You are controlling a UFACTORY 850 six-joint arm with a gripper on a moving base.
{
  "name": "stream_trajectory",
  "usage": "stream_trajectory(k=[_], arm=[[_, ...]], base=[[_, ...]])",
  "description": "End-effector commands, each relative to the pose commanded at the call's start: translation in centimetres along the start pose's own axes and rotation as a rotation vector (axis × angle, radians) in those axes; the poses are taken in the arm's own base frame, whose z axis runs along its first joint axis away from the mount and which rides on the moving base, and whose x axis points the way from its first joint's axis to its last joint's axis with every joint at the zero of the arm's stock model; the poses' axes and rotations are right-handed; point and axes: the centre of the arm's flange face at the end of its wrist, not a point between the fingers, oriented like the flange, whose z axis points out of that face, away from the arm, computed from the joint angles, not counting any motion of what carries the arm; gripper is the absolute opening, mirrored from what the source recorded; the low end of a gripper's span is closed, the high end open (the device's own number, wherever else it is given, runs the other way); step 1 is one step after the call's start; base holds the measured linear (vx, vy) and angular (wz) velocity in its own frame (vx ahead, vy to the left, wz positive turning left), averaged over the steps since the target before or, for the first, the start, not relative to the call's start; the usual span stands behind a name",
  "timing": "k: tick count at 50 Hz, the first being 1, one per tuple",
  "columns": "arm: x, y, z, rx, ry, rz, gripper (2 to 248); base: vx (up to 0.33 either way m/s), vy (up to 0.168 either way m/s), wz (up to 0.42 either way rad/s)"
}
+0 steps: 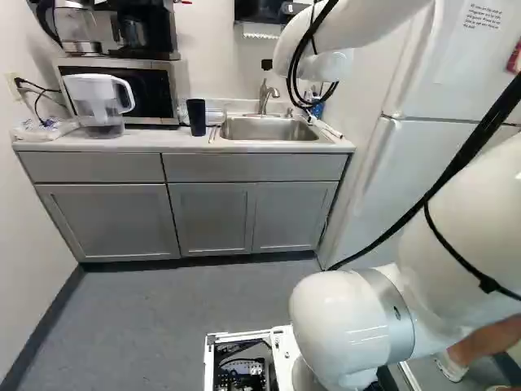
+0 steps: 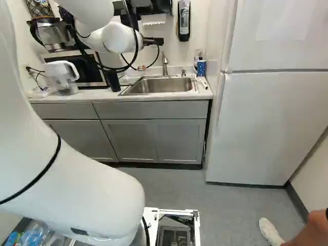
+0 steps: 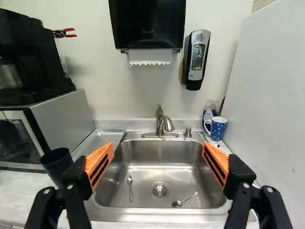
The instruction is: Rinse the cup and place it in the tray
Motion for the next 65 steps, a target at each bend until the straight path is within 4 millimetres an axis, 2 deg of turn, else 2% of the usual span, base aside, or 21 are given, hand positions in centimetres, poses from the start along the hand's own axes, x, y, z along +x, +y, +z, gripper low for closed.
stream_trajectory(k=[52,65], arm=[[0.0,0.0,0.0,0.0,0.0,0.0,247],[0.0,0.0,0.0,0.0,0.0,0.0,247]], base=[[0.093,-0.03,0.0],[0.101,-0.014,0.125]])
